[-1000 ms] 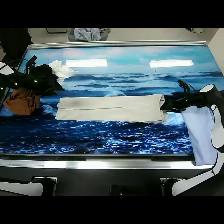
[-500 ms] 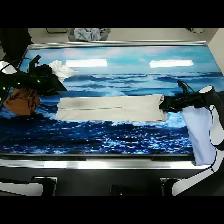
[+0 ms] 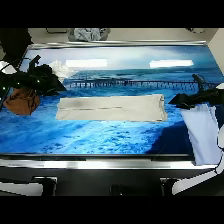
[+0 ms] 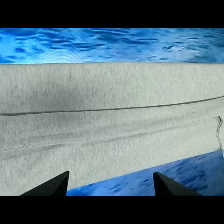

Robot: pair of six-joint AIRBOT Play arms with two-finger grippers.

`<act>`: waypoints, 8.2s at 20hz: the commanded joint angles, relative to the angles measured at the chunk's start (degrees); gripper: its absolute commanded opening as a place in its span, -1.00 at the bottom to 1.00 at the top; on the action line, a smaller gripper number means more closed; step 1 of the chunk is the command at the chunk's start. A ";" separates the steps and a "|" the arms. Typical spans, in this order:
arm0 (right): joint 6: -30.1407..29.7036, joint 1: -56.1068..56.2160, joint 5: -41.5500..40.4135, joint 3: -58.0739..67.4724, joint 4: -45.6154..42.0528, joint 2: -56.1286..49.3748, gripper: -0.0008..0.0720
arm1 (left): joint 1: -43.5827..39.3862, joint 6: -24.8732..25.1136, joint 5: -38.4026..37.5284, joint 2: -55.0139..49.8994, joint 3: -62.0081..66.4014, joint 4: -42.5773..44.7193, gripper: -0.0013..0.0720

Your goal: Fold the shirts.

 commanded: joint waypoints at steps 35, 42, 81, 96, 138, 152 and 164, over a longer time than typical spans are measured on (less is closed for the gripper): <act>-6.49 -0.35 7.56 0.24 17.29 -12.76 0.95 | -0.20 -0.22 -2.78 0.00 0.04 -0.02 0.67; -8.22 2.67 8.02 0.24 18.71 -12.85 0.96 | -0.20 -0.20 -2.80 0.00 0.04 -0.02 0.67; 18.05 13.14 7.58 0.33 -2.62 42.53 -0.82 | -41.07 2.29 29.62 -29.35 5.18 -48.65 -0.89; 15.21 29.33 -8.37 0.31 8.55 25.03 -0.82 | -23.30 -3.74 20.81 0.79 5.16 0.22 -0.90; -3.45 16.13 -11.28 -19.41 17.31 12.85 -0.82 | -11.87 -1.64 11.37 16.63 1.97 6.54 -0.89; 15.28 -21.22 6.27 15.63 9.18 17.59 -0.81 | -11.87 -0.35 11.39 16.63 -3.04 6.51 -0.89; 15.21 -32.26 21.81 14.16 -10.36 22.45 -0.81 | -11.87 -0.39 11.37 16.63 -3.04 6.49 -0.89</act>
